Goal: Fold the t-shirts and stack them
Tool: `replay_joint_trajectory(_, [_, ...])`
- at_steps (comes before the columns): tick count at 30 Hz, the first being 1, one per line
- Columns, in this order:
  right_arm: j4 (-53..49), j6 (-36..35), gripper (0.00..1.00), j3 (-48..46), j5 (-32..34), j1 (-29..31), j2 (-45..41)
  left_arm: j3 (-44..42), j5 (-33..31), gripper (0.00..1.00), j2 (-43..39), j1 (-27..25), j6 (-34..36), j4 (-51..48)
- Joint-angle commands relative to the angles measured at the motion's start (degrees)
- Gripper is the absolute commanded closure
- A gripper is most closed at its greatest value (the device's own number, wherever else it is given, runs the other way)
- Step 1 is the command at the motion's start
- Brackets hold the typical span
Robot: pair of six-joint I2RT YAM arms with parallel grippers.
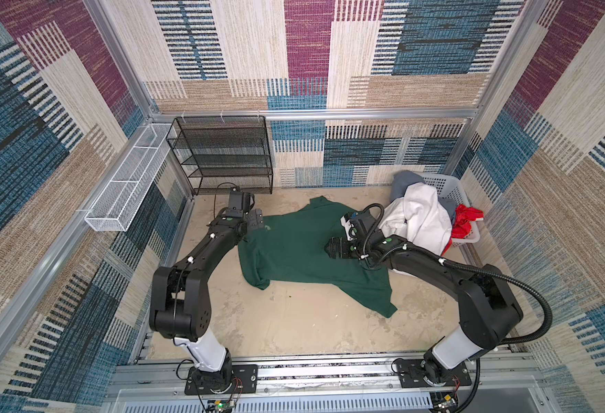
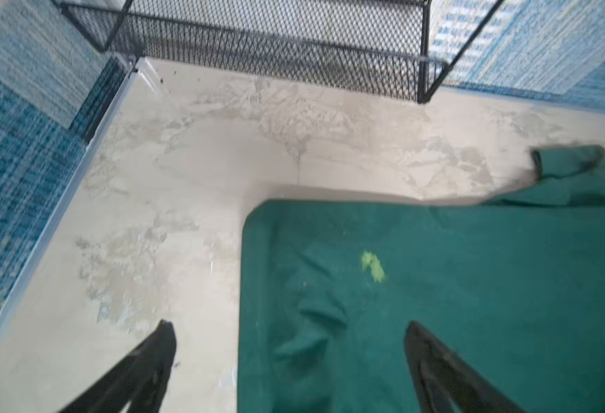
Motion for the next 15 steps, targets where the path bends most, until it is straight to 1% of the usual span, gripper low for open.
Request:
replay_joint_trajectory(1, [-3.8, -0.6, 0.02, -1.2, 5.3, 0.1, -3.3, -7.1, -0.1, 0.00, -6.9, -1.7, -3.5, 0.1])
replay_joint_trajectory(5, [-6.2, 1.1, 0.02, -5.8, 7.9, -0.6, -9.1, -18.7, -0.3, 0.00, -17.5, -4.6, -6.4, -0.2])
replay_joint_trajectory(8, [-7.6, 3.1, 0.01, -10.3, 6.9, -2.0, -13.0, -24.9, 4.0, 0.03, -23.6, -6.7, -9.8, -1.3])
replay_joint_trajectory(11, [-8.0, 4.8, 0.02, -14.6, 5.5, -3.4, -16.3, -29.3, 4.3, 0.05, -27.3, -10.0, -12.1, -3.4])
replay_joint_trajectory(15, [-8.3, 6.0, 0.02, -19.6, 3.0, -6.0, -19.7, -34.5, 4.9, 0.10, -30.0, -12.3, -14.7, -4.2])
